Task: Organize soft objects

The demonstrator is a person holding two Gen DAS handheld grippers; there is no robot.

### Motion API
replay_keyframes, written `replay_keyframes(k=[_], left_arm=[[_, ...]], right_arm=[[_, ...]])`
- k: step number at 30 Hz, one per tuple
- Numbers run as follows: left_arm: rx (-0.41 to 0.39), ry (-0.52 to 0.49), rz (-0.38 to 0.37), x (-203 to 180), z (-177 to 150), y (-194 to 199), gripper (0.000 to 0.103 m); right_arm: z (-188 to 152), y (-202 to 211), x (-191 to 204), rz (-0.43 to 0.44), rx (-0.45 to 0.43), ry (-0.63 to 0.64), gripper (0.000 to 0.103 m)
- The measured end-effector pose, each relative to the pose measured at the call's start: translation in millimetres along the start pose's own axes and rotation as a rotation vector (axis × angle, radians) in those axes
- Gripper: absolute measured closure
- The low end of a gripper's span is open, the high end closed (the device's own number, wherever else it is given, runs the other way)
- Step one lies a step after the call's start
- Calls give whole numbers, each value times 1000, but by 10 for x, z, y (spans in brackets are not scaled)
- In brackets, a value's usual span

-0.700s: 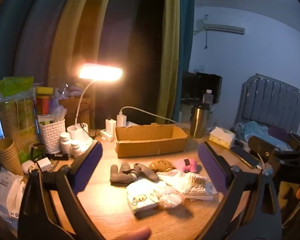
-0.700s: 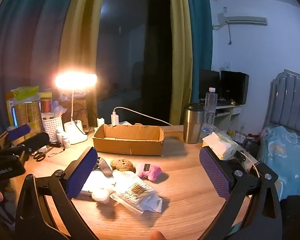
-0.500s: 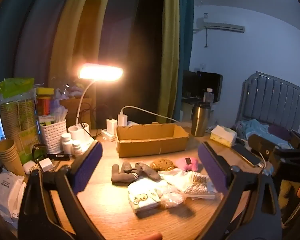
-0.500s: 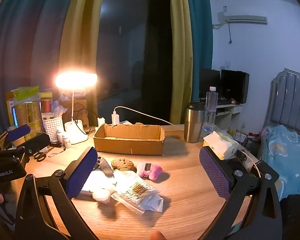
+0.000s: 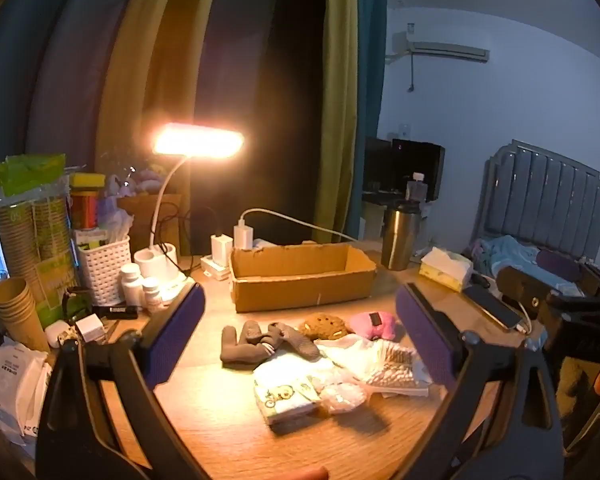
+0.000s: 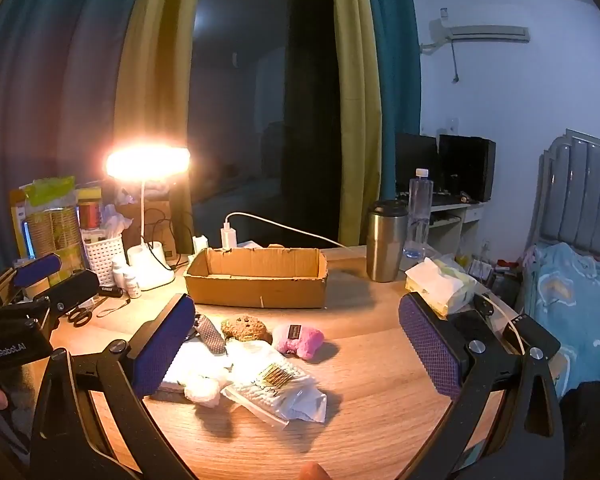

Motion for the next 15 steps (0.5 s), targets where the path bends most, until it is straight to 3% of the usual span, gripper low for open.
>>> replay_keyframes(k=[15], left_arm=[[7,-4,0,-14,4,-9,6]], right_arm=[[-23,-6,-8,4,4,-3,0]])
Point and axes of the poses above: each gripper's, at about its wrist camera, not at the fingertips, and y roughly against the way its jaws point, x to its left, z to its top, the point moved 9 cm from there along -y, roughly the way its jaws point, and after that the axes turned 9 degrees about -y, right-handed, at the moved point
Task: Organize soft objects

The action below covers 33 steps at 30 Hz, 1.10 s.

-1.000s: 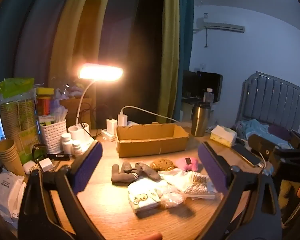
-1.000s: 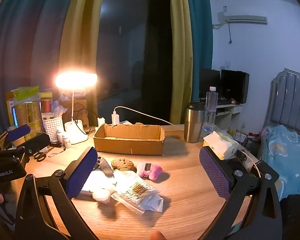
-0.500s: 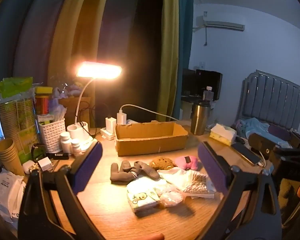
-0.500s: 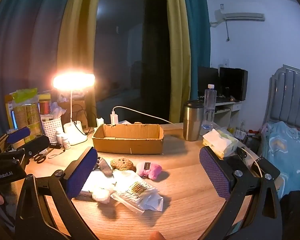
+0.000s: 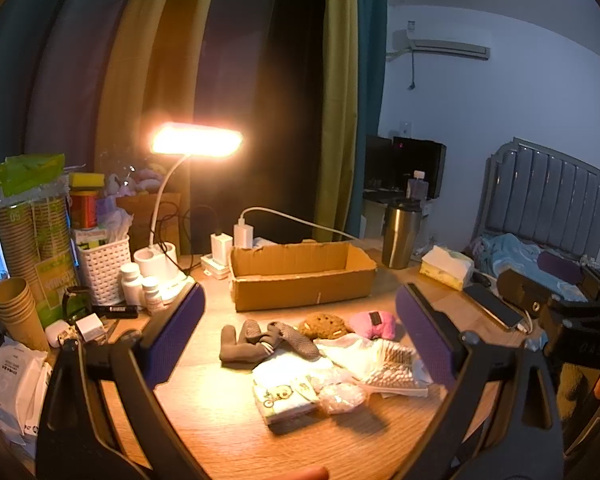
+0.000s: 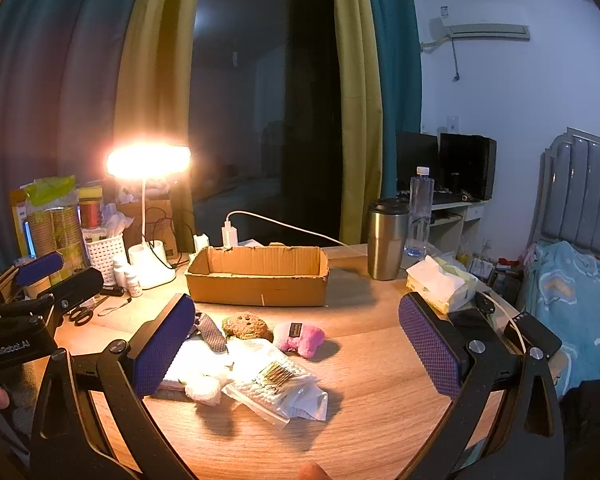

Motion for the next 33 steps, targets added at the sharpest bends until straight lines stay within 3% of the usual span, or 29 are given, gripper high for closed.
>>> replay_keyframes(k=[33], left_arm=[[0,-4,-8,-45,54,-37,6]], right_arm=[[-41,-25,-1,-1,11,1,0]])
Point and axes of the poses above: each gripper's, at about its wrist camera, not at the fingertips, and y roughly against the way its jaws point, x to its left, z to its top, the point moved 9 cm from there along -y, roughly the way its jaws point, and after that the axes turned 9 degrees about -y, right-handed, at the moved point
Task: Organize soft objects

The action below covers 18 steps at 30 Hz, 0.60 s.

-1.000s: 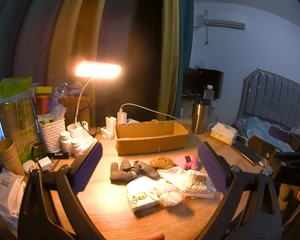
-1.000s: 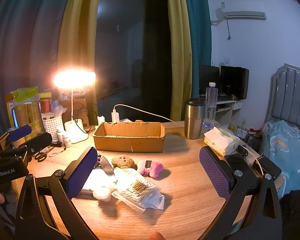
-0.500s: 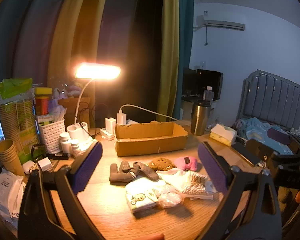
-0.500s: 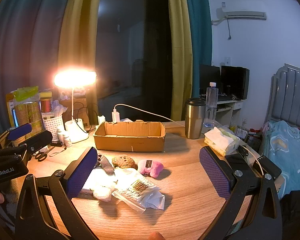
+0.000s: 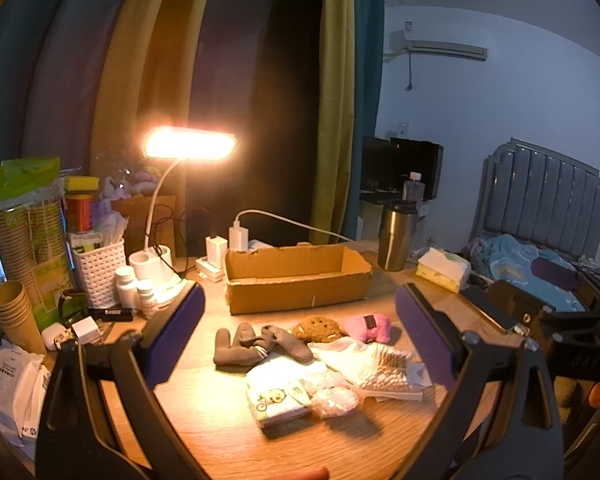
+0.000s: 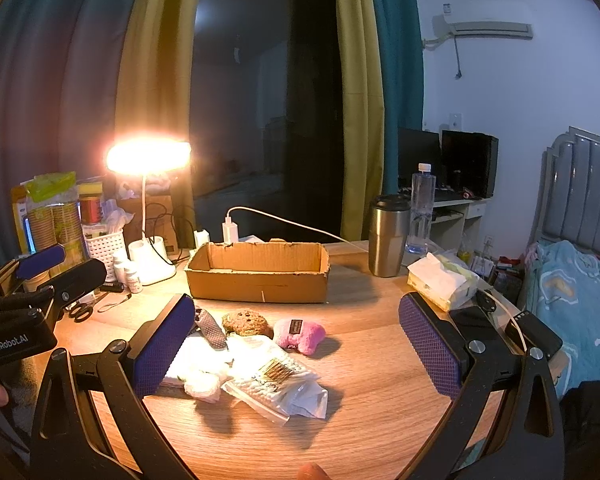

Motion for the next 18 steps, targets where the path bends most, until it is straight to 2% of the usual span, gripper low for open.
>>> replay_keyframes(k=[18], left_arm=[[2,-2,-3,-52,-2,-23,6]], right_arm=[[-1,8,-38,-1,3,-4,0]])
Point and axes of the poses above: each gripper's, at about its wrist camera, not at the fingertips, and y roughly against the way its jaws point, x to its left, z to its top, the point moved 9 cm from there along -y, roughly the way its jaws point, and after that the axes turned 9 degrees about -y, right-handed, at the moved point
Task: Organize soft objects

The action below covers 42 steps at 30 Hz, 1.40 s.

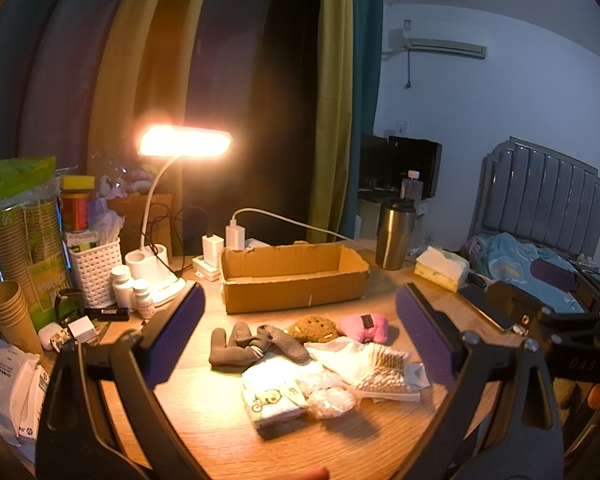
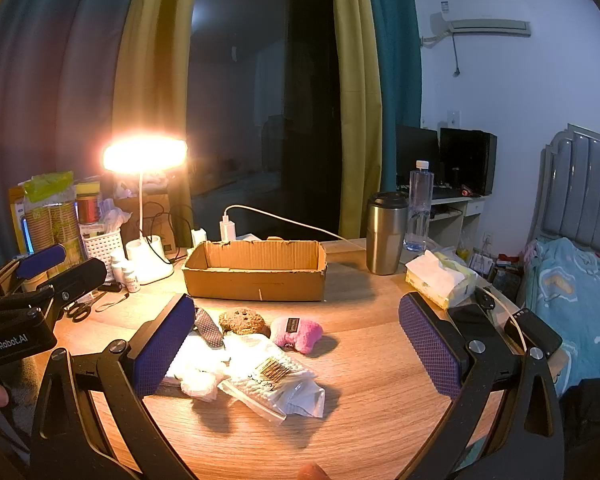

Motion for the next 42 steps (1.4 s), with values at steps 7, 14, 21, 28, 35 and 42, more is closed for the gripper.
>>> replay_keyframes(k=[7,14,21,28,35,42], left_arm=[[-1,-1,-1,-9,3,-5,6],[-3,-1,3,-33,9,-11,6],[-7,2,6,7,15,18,6],[-4,5,4,30,6,19,6],[3,-2,2,19,-3,-2,6],[44,2,6,52,-89,-176,6]], right_arm=[[2,-2,7,-1,0,0,0],[-2,1,2,2,3,1,0],[4,-2,8,0,2,0,0],[4,-6,7,2,3,0,0],[-16,-43,2,17,18,3,0],[-50,-185,-83,12,45,0,0]])
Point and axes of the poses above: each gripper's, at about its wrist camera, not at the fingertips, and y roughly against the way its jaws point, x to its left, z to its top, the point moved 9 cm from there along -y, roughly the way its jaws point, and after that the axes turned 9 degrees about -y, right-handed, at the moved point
